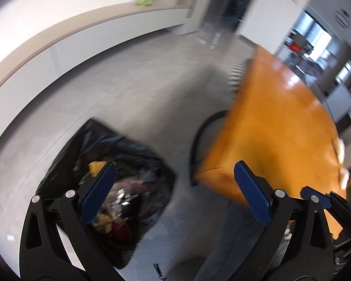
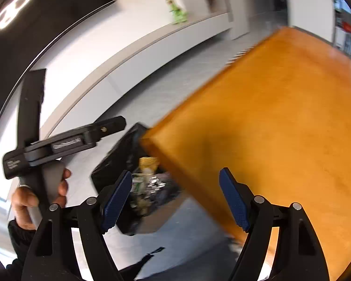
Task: Collect trash
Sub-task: 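Grasp a clear plastic bag with the left tool while the right tool grasps another clear plastic bag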
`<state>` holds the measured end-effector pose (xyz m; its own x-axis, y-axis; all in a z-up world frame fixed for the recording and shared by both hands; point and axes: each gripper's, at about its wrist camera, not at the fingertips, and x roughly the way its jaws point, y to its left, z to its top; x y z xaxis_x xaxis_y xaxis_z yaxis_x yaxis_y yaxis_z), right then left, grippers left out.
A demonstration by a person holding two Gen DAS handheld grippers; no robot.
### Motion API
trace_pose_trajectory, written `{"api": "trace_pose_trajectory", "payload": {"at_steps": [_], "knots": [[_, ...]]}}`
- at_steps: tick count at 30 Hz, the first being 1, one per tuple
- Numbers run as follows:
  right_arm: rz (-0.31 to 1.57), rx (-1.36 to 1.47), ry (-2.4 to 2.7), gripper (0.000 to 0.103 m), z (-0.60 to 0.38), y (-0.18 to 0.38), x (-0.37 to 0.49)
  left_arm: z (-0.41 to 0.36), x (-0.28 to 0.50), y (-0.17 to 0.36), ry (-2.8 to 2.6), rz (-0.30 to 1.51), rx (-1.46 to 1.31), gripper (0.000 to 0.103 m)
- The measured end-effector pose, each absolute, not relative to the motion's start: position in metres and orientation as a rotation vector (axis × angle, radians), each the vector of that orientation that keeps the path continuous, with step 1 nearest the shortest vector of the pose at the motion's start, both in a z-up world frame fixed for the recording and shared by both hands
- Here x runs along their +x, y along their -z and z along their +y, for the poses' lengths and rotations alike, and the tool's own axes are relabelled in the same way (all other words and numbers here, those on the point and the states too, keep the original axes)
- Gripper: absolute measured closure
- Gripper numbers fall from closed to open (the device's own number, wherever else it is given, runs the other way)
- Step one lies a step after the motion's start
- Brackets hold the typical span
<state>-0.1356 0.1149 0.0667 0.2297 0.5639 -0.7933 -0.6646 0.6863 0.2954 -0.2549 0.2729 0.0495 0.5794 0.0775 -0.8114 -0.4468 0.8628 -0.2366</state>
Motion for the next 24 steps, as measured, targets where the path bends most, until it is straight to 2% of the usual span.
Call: {"api": "trace_pose_trajectory", "payload": {"at_steps": [10, 24], "knots": [[1.008, -0.003, -0.506, 0.026, -0.025, -0.078, -0.072, 0.151, -0.148, -0.071, -0.052, 0.950, -0.251, 0.006], [0.984, 0.169, 0.019, 0.026, -0.237, -0.071, 0.000, -0.014, -0.018, -0.067, 0.241, 1.034, -0.119, 0.006]]}}
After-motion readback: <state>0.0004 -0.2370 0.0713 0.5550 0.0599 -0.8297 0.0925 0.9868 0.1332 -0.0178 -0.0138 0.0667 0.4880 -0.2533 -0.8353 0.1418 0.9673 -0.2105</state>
